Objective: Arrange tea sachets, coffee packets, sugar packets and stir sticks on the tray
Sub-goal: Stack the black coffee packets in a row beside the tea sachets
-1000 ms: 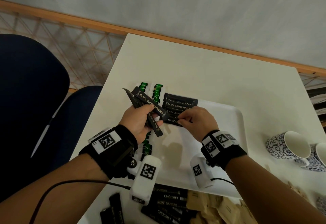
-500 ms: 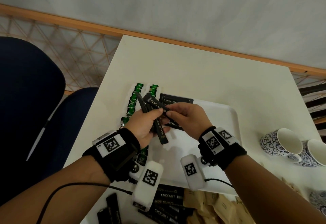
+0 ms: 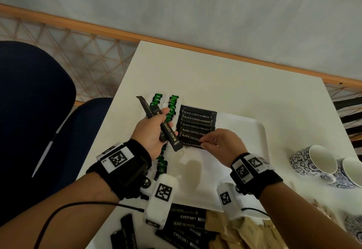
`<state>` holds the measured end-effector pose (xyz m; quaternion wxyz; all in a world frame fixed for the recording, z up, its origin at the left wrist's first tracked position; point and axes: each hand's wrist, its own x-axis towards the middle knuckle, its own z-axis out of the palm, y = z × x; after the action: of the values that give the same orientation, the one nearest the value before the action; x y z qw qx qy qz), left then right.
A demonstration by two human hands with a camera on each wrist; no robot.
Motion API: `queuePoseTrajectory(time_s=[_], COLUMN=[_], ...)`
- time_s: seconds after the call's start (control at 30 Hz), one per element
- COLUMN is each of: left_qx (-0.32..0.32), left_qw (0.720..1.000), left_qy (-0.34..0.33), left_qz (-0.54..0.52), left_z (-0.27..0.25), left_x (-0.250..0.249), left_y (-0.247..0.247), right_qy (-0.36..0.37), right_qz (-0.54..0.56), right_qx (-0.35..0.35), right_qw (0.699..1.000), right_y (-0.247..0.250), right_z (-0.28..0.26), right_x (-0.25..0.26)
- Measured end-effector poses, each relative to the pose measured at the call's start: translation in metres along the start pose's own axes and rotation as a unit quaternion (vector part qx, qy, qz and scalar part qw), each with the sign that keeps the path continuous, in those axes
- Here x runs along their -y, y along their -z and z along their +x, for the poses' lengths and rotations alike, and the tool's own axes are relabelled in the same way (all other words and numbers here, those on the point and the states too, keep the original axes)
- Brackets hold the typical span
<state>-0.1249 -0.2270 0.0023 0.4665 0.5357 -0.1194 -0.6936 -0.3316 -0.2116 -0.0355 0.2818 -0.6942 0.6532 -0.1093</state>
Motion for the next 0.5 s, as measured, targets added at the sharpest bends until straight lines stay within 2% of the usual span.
queuePoseTrajectory(time_s=[0.2,0.5], left_qx=[0.006,0.001], left_qw=[1.0,1.0], left_qy=[-0.002,0.008], left_qz=[-0.001,0.003], left_z=[0.001,0.004], left_x=[0.002,0.007], left_y=[0.001,0.003], right_qy=[0.023,0.039], right_qz=[-0.035,-0.061], right_qx=[-0.032,-0.035], right_qw=[0.999,0.997], right_y=[-0.005,-0.003], right_z=[0.012,0.019], right_x=[0.003,0.003])
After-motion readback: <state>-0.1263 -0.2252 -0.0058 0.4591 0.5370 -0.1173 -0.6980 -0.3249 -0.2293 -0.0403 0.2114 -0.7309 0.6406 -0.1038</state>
